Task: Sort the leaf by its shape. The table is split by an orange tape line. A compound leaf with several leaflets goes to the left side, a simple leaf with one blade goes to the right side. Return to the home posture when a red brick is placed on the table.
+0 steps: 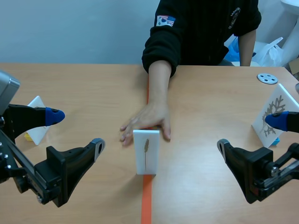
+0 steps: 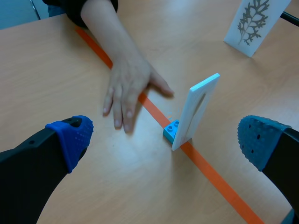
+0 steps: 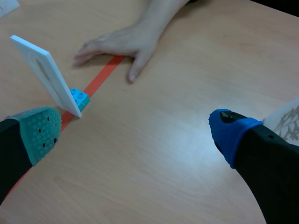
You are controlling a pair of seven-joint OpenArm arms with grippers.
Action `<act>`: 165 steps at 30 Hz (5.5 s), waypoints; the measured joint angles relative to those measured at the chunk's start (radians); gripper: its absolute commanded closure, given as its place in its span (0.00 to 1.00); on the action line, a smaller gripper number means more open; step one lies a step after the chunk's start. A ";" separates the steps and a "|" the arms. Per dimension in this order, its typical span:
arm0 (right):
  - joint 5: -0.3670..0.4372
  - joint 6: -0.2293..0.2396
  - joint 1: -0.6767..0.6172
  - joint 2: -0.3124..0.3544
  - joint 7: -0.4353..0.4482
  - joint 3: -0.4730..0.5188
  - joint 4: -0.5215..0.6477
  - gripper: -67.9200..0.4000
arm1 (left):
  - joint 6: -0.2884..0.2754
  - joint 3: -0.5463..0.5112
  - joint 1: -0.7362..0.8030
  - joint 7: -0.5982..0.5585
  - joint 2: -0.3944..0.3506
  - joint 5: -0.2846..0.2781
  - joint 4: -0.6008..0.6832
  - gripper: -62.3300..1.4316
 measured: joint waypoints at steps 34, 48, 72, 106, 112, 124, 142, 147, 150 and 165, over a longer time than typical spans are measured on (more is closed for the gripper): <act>0.000 0.000 0.000 0.000 0.030 0.000 0.000 0.00 | -0.095 0.239 -0.316 -0.151 0.040 0.177 -0.467 0.00; -0.004 0.000 0.000 0.000 0.030 0.000 0.000 0.00 | -0.103 0.467 -0.537 -0.248 0.133 0.259 -0.666 0.00; -0.004 -0.003 0.000 0.000 0.030 0.000 0.000 0.00 | -0.092 0.574 -0.654 -0.350 0.192 0.278 -0.834 0.32; -0.004 -0.003 0.000 0.000 0.030 0.000 0.000 0.00 | -0.076 0.574 -0.656 -0.331 0.232 0.278 -0.834 0.90; -0.004 -0.003 0.000 0.000 0.030 0.000 0.000 0.00 | -0.121 0.574 -0.656 -0.320 0.224 0.273 -0.815 0.90; -0.004 -0.003 0.000 0.000 0.030 0.000 0.000 0.00 | -0.180 0.318 -0.458 -0.118 0.147 0.170 -0.384 0.90; -0.004 -0.004 0.000 0.000 0.040 0.076 0.000 0.00 | -0.099 -0.202 -0.117 -0.080 0.195 0.114 -0.256 0.90; -0.004 -0.003 0.000 0.000 0.040 0.076 0.000 0.00 | 0.013 -0.202 -0.131 -0.084 0.198 0.113 -0.275 0.90; -0.004 -0.003 0.000 0.000 0.040 0.076 0.000 0.00 | 0.070 -0.200 -0.142 -0.111 0.198 0.111 -0.320 0.90; -0.004 -0.003 0.000 0.000 0.041 0.076 0.000 0.00 | 0.146 -0.198 -0.313 -0.212 0.200 0.035 -0.684 0.89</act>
